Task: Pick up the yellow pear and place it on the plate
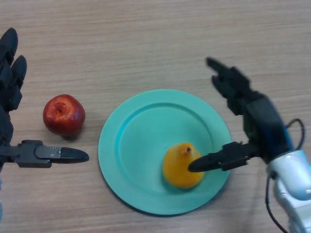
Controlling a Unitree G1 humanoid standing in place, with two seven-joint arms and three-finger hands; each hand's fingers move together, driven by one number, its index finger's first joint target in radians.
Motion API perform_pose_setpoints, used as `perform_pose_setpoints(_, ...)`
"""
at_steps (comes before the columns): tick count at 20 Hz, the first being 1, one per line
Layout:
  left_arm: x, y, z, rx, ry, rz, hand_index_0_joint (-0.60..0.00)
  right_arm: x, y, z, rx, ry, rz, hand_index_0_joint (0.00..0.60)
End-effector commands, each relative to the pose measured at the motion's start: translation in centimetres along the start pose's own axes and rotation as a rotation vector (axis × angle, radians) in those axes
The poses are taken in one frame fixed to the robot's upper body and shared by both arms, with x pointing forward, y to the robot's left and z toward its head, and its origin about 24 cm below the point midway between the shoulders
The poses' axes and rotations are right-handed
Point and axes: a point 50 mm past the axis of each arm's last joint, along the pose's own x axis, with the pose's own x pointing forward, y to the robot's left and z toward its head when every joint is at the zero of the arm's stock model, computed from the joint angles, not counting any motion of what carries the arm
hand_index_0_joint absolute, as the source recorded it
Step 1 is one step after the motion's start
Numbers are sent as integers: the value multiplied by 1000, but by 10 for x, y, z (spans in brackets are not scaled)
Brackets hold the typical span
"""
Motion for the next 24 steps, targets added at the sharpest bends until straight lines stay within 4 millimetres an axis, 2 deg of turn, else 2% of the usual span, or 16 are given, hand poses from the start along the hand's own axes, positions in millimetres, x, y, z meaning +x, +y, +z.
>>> perform_pose_setpoints(1,-1,13,34,29,-217,45,0,-5,-24,37,-41,-205,-60,0)
perform_pose_setpoints(4,1,12,36,32,-214,31,0,-26,-46,50,0,-205,-114,0)
perform_pose_setpoints(8,2,8,34,37,-203,26,0,-47,-60,54,-23,-198,-169,0)
perform_pose_setpoints(10,5,7,32,38,-187,27,0,-52,-61,54,-35,-199,-185,0)
perform_pose_setpoints(14,11,8,35,36,-217,51,0,-53,-56,53,-29,-179,-167,0)
perform_pose_setpoints(24,13,7,37,19,-221,22,0,-50,-57,54,-64,-163,-178,0)
